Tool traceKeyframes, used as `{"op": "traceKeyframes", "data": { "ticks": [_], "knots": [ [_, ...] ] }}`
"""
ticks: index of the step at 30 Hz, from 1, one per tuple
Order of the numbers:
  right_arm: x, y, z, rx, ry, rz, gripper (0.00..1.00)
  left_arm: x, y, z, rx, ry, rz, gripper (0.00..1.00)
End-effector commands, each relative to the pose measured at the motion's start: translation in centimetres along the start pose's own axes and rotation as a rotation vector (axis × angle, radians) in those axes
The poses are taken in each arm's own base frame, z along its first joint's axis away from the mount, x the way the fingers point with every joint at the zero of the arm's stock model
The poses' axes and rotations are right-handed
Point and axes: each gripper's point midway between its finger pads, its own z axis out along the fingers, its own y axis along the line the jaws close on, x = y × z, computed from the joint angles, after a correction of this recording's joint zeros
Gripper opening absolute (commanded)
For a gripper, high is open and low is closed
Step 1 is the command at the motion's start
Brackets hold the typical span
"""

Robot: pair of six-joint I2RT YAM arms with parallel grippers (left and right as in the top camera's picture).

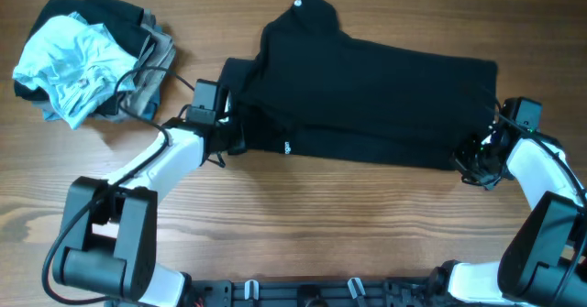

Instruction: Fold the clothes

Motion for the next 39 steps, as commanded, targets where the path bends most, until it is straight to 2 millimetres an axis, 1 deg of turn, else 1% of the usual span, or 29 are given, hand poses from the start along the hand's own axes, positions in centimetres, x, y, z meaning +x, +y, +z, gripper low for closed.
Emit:
{"op": "traceKeyframes", "data": {
  "ticks": [1,3,5,6,7,8,9,10,11,12,15,17,19,21,23,25,26,27,28,30,31,32,33,34,35,36,37,38,39],
  "knots": [
    [-0.7,-1.5,-0.4,0.076,-0.049,0.008,0.04,-3.2,2.1,-0.8,-0.037,-0.104,-0.059,0.04],
    [-0.7,-1.6,-0.4,0.079,-0.052,0.008,0.04,-5.6,3.1,-1.2,-0.017,-0.189,-0.123,0.04],
    [-0.9,-1.5,-0.4,0.078,-0.055,-0.020,0.04,-6.6,3.1,-1.5,0.008,-0.223,-0.132,0.04],
    [-0.9,-1.7,-0.5,0.089,-0.057,-0.022,0.04,-7.1,3.0,-1.6,0.019,-0.241,-0.128,0.08],
    [-0.9,-1.9,-0.5,0.100,-0.061,-0.021,0.04,-7.3,2.9,-1.6,0.021,-0.249,-0.127,0.17],
    [-0.9,-1.9,-0.5,0.099,-0.062,-0.020,0.04,-7.3,2.9,-1.6,0.022,-0.250,-0.127,0.20],
    [-0.9,-1.9,-0.5,0.099,-0.061,-0.019,0.04,-7.2,2.9,-1.6,0.021,-0.247,-0.125,0.27],
    [-0.9,-1.9,-0.5,0.099,-0.061,-0.019,0.04,-7.0,3.0,-1.6,0.018,-0.239,-0.125,0.40],
    [-0.9,-1.9,-0.5,0.099,-0.061,-0.019,0.04,-6.5,3.0,-1.4,0.017,-0.217,-0.125,0.44],
    [-0.9,-1.9,-0.5,0.099,-0.061,-0.019,0.04,-5.6,2.6,-1.3,0.039,-0.174,-0.098,0.45],
    [-0.9,-1.9,-0.5,0.099,-0.062,-0.020,0.04,-2.1,-0.1,-1.2,0.198,-0.016,-0.010,0.47],
    [-1.0,-1.9,-0.5,0.099,-0.062,-0.018,0.04,-1.0,-0.2,-1.2,0.210,0.021,0.054,0.53],
    [-0.9,-1.9,-0.5,0.099,-0.061,-0.018,0.04,-1.0,-0.3,-0.8,0.212,0.021,0.078,0.58],
    [-0.9,-1.9,-0.5,0.100,-0.060,-0.017,0.04,-0.9,-0.3,-0.4,0.215,0.024,0.078,0.57],
    [-0.8,-2.0,-0.5,0.101,-0.057,-0.017,0.04,-0.6,-0.6,0.1,0.236,0.041,0.075,0.53],
    [-0.7,-2.0,-0.5,0.104,-0.051,-0.017,0.04,0.0,-0.3,0.5,0.230,0.068,0.063,0.40],
    [-0.6,-2.1,-0.5,0.106,-0.048,-0.017,0.04,0.1,-0.2,0.4,0.228,0.074,0.058,0.43],
    [-0.6,-2.1,-0.5,0.106,-0.048,-0.018,0.04,-0.1,-0.1,0.0,0.228,0.066,0.058,0.58],
    [-0.6,-2.1,-0.5,0.106,-0.048,-0.017,0.04,-0.5,-0.2,-0.4,0.232,0.048,0.059,0.67],
    [-0.6,-2.1,-0.5,0.106,-0.048,-0.017,0.04,-1.9,-0.5,-2.0,0.248,-0.009,0.064,0.72],
    [-0.6,-2.1,-0.5,0.106,-0.048,-0.017,0.05,-2.7,-0.9,-3.1,0.269,-0.040,0.068,0.78],
    [-0.6,-2.1,-0.5,0.106,-0.048,-0.017,0.04,-2.9,-1.4,-3.7,0.295,-0.054,0.073,0.81],
    [-0.6,-2.1,-0.5,0.106,-0.048,-0.017,0.05,-3.1,-2.0,-4.3,0.326,-0.064,0.080,0.81],
    [-0.6,-2.1,-0.5,0.105,-0.049,-0.017,0.05,-2.8,-2.2,-4.3,0.334,-0.054,0.082,0.81],
    [-0.6,-2.1,-0.5,0.105,-0.050,-0.017,0.04,-2.1,-2.2,-3.7,0.330,-0.023,0.082,0.79],
    [-0.6,-2.1,-0.5,0.105,-0.049,-0.017,0.05,-0.9,-2.4,-2.3,0.325,0.032,0.083,0.76],
    [-0.7,-2.0,-0.5,0.104,-0.050,-0.018,0.05,-0.3,-2.4,-1.5,0.322,0.059,0.084,0.75],
    [-0.7,-2.0,-0.5,0.103,-0.053,-0.018,0.05,0.3,-2.4,-0.8,0.319,0.085,0.082,0.71],
    [-0.8,-2.0,-0.5,0.102,-0.055,-0.018,0.05,0.9,-2.3,0.0,0.314,0.112,0.078,0.64]
  ]
}}
